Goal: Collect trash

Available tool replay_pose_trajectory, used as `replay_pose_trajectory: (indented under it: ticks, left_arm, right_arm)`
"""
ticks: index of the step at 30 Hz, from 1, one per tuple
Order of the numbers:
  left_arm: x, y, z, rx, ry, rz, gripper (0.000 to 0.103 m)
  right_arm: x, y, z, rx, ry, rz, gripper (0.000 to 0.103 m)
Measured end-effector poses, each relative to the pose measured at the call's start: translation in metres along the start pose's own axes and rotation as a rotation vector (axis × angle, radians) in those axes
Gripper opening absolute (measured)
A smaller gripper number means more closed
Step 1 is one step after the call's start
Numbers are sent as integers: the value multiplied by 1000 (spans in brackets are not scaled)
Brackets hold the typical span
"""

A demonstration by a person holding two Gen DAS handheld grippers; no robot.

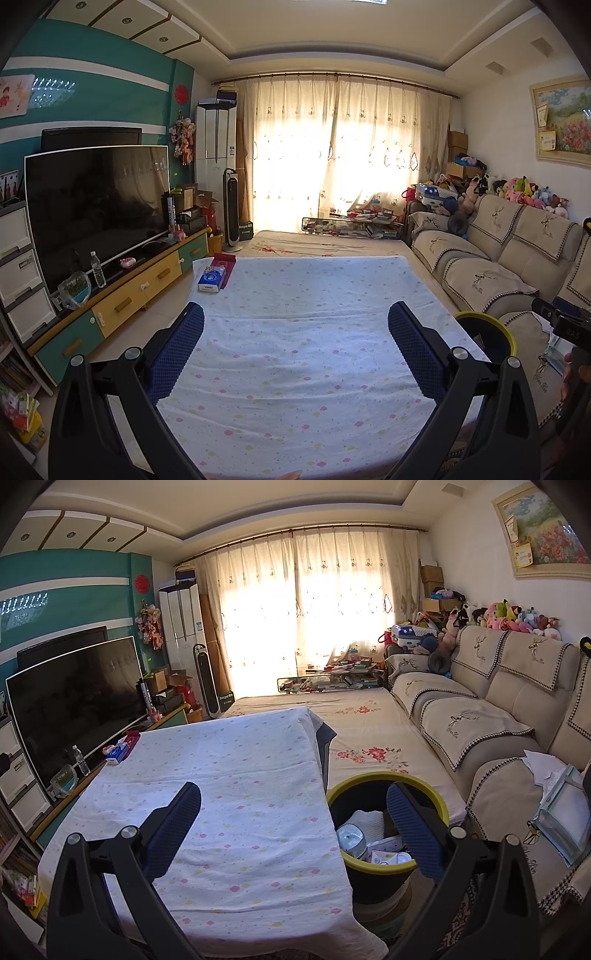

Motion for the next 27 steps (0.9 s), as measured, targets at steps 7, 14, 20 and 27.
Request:
replay_pose_trajectory:
  ticks: [7,14,20,27]
  left_arm:
    - [-1,1,1,-2,1,1,98]
    - [-2,2,2,-6,1,1,98]
    - [-5,5,6,-25,8,-10,98]
    - [-10,6,15,-48,59,-46,98]
  right_arm:
    - [-2,0,1,-3,-1,2,96]
    - [-3,1,2,-5,-5,4,96]
    - [-4,2,2,-6,-5,4,96]
    - [-3,5,5,-13,-11,6,96]
Point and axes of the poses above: each gripper's, at about its wrist camera, not at the fingertips, and z roughly the way its jaws point, x to its right, y to its underside, the point moved 1 cm from there along z, roughly the way its jaws point, and after that the axes turned 14 degrees about -z, right-handed, at the moved point
